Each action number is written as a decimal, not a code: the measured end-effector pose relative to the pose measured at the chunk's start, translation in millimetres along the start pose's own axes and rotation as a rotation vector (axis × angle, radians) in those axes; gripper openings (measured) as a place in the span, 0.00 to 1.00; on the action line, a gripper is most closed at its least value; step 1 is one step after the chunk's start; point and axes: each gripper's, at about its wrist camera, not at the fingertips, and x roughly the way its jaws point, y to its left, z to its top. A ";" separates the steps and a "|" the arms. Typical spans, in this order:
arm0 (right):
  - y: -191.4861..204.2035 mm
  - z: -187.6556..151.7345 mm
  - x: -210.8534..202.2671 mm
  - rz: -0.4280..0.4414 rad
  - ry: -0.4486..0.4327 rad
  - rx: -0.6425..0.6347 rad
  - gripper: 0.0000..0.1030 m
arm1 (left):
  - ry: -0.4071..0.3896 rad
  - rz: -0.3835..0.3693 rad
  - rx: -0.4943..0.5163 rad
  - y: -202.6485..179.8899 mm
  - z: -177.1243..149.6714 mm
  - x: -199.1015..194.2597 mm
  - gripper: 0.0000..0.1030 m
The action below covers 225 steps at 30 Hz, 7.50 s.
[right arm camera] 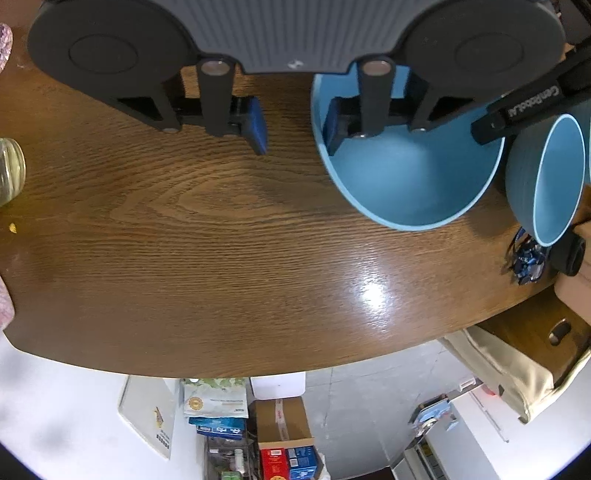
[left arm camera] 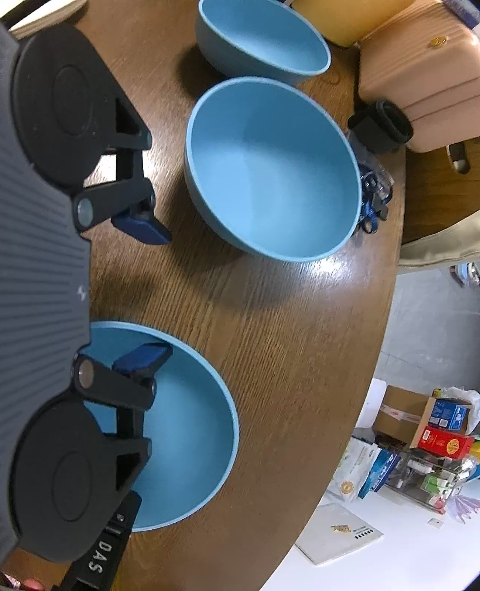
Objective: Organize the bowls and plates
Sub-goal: 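Close the left tool on a blue bowl rim while the right tool closes on another bowl rim, then lift and carry the gripped blue bowls with both tools, then open both tools to release the blue bowls on the table, then move both open tools back toward the remaining blue bowls, then move both open tools toward the two blue bowls by the suitcase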
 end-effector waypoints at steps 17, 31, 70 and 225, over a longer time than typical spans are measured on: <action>3.6 -11.3 9.6 0.041 -0.041 -0.016 0.07 | -0.019 -0.090 0.058 -14.7 -6.3 9.4 0.15; -0.6 -22.5 -6.8 0.046 -0.079 0.003 0.07 | -0.039 -0.110 0.071 -11.8 -17.1 -8.9 0.15; -49.6 -196.0 -89.7 0.027 -0.246 0.043 0.07 | -0.123 -0.166 0.346 -8.4 -177.8 -88.0 0.15; 141.4 -398.5 -166.8 0.051 -0.382 0.042 1.00 | -0.290 -0.191 0.192 320.4 -249.0 -183.0 1.00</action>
